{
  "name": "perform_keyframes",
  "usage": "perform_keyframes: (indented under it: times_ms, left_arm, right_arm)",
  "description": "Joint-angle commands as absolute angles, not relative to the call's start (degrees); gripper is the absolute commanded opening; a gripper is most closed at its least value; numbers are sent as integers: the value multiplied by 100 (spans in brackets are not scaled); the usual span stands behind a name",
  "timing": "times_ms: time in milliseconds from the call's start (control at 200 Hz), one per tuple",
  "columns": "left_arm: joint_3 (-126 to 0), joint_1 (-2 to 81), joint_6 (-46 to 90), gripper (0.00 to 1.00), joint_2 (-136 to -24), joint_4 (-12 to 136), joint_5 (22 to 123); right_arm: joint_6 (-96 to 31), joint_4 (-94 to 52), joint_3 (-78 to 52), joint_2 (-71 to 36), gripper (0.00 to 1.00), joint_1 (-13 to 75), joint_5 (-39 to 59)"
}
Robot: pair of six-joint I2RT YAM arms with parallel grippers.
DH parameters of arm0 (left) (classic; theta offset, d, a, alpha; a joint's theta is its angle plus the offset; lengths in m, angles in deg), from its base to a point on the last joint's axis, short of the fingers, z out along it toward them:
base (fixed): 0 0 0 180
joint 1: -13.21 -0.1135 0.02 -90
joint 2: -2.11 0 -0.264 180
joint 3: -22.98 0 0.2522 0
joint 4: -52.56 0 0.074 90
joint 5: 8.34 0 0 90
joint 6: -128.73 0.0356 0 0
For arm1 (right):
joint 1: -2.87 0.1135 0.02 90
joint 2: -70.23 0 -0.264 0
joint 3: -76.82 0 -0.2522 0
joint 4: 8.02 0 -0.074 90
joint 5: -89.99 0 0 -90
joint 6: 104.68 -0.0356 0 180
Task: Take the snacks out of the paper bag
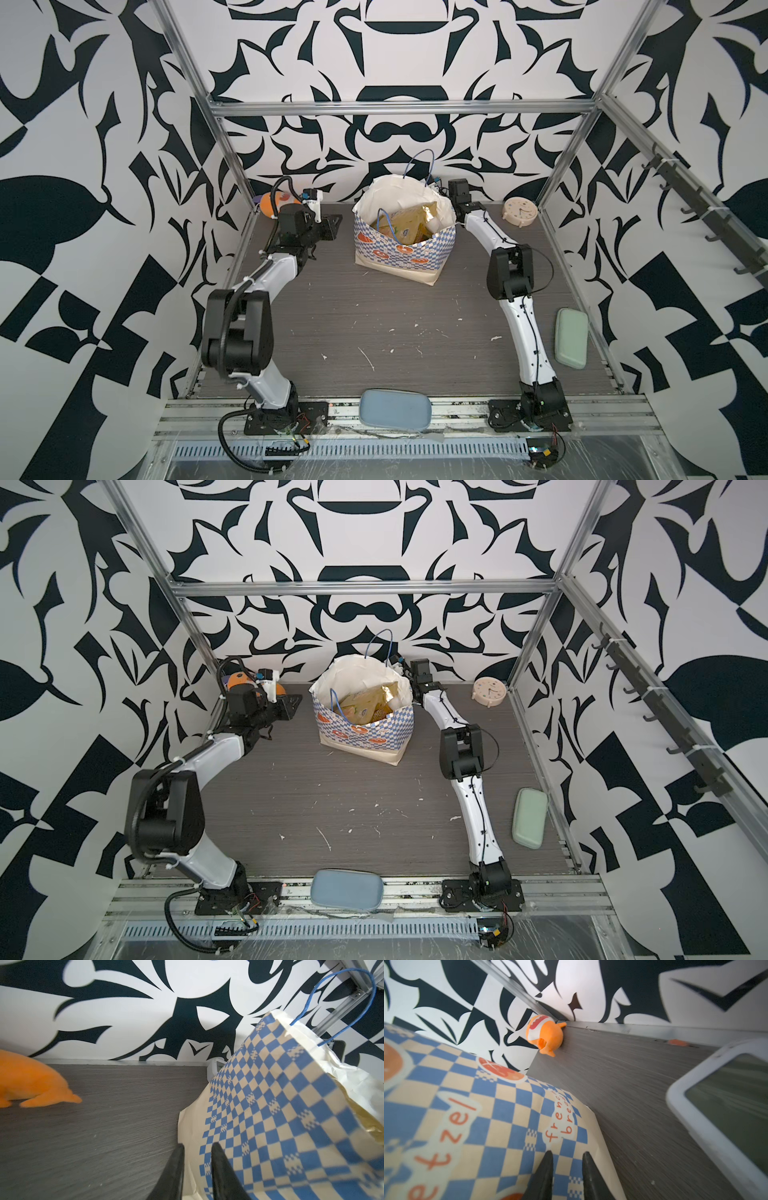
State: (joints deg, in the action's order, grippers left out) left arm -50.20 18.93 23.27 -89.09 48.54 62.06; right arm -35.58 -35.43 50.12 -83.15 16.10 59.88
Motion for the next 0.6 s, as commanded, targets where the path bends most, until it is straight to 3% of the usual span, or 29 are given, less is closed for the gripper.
perform_keyframes:
  times_ms: [0,130,405,490,595]
  left_arm:
    - [-4408,1901,2256,26,-8124,4752,7109]
    - [-3815,1901,2211,25,-7151,5213,7986]
    - [-3034,1889,2363,26,-5645,6151,8631]
    - [-2810,1884,2262,26,-5499,6115,8757]
    - [-2747,1884,2180,26,-5533,6156,8745]
  right_arm:
    - [-3563,-3617,5205,-8180,29,1924,6775]
    - [-3551,-3628,5156,-8184,29,2097,6924]
    - [-2937,-3928,4216,-7526,28,2493,6768]
    - [-2530,-4174,3835,-7126,27,2584,6293]
    - [-2583,-4139,3466,-6550,29,2573,5028]
